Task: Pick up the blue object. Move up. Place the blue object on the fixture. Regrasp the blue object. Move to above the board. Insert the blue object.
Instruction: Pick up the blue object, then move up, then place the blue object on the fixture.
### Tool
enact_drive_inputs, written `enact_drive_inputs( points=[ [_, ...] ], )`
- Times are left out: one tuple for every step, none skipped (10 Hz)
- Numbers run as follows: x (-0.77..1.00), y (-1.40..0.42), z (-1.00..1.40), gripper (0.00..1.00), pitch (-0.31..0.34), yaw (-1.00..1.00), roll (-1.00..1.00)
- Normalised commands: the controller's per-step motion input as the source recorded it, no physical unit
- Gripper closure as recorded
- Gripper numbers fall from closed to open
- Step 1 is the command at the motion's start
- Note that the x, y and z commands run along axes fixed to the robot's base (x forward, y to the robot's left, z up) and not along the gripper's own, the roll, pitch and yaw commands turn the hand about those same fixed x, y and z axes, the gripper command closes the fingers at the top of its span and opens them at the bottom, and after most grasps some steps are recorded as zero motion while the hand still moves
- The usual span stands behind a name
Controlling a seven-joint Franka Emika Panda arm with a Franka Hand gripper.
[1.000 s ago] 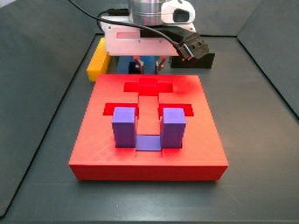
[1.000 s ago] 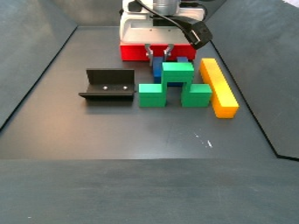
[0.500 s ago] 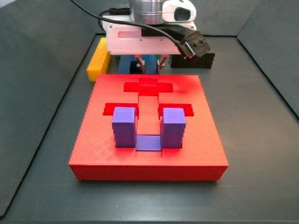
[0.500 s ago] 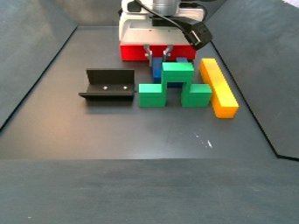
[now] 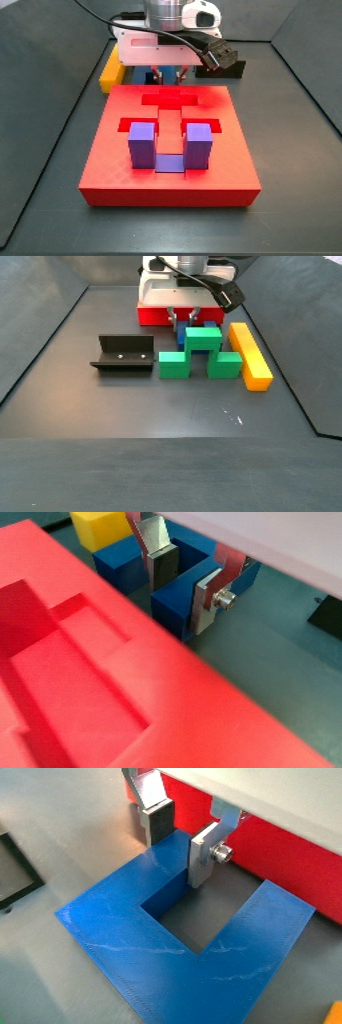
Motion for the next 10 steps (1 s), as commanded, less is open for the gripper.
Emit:
enact_drive_inputs(
  points=[
    [0.0,0.0,0.0,1.0,0.0,0.0,0.0],
    [0.0,0.0,0.0,1.0,0.0,0.0,0.0],
    [0.0,0.0,0.83,1.0,0.0,0.0,0.0],
    [0.02,0.09,0.86,1.0,-0.015,-0.03,0.01],
    [-0.04,0.08,0.61,1.0,0.015,-0.03,-0.01],
    [-0.02,0.04,0.3,1.0,0.002,-0.02,-0.06],
    [0.0,-0.05,-0.02,1.0,0.0,0.0,0.11],
    [0.0,-0.08,0.0,1.0,0.0,0.0,0.09],
    [0.0,-0.1,0.0,1.0,0.0,0.0,0.03],
    [0.53,-0.03,0.0,1.0,0.129,0.0,-0.07]
  ],
)
